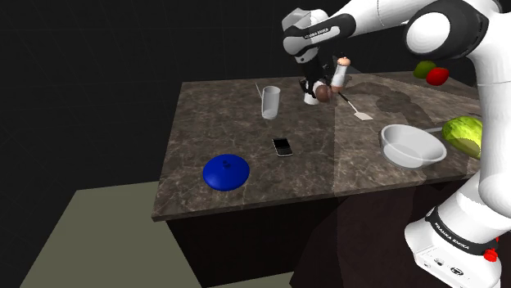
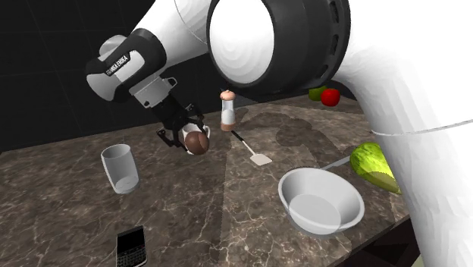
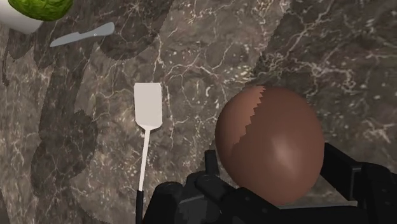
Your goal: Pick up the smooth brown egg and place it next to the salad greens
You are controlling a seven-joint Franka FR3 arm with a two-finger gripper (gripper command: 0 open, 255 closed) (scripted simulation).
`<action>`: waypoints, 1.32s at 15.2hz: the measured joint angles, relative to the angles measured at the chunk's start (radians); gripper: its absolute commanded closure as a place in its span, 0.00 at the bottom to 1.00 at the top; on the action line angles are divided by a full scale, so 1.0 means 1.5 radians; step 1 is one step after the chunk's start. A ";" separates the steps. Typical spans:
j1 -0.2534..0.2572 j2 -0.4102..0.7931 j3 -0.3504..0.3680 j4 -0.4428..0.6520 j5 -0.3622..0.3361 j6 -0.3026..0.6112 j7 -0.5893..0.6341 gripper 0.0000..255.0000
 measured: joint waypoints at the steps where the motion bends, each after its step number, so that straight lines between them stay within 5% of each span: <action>1: 0.000 -0.002 0.000 0.007 0.000 -0.008 -0.003 1.00; 17: 0.008 -0.020 -0.004 0.115 -0.003 -0.128 -0.046 1.00; 20: -0.010 -0.064 -0.010 0.051 -0.010 -0.101 -0.060 1.00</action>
